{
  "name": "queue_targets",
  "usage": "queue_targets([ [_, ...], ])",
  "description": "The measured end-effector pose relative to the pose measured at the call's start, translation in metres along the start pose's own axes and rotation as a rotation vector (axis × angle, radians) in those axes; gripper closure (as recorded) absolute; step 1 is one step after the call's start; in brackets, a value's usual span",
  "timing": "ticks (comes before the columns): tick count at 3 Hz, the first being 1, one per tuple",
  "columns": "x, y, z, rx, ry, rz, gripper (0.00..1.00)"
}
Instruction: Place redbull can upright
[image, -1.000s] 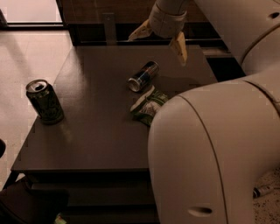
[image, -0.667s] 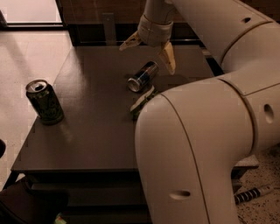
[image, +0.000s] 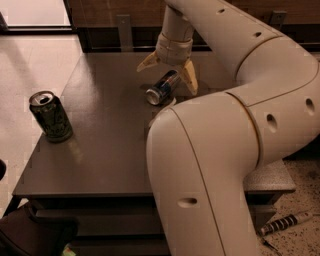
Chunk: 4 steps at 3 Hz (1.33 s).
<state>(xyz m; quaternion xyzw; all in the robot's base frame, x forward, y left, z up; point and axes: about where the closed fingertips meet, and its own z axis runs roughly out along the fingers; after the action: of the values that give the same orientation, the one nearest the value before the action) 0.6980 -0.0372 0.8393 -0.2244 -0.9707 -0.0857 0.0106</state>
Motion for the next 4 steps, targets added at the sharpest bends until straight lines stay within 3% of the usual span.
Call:
queue_targets([
  [1,-0.0069,-0.0116,0.0093,0.008,0.006,0.011,0.15],
  [2,-0.0132,-0.0133,0.0143,0.017,-0.003,-0.003,0.36],
  [3,-0.0155,-0.0113,0.0172,0.013,-0.007,-0.006,0.61],
  [4,-0.0164,-0.0100,0.0166,0.011,-0.009,-0.006,0.92],
])
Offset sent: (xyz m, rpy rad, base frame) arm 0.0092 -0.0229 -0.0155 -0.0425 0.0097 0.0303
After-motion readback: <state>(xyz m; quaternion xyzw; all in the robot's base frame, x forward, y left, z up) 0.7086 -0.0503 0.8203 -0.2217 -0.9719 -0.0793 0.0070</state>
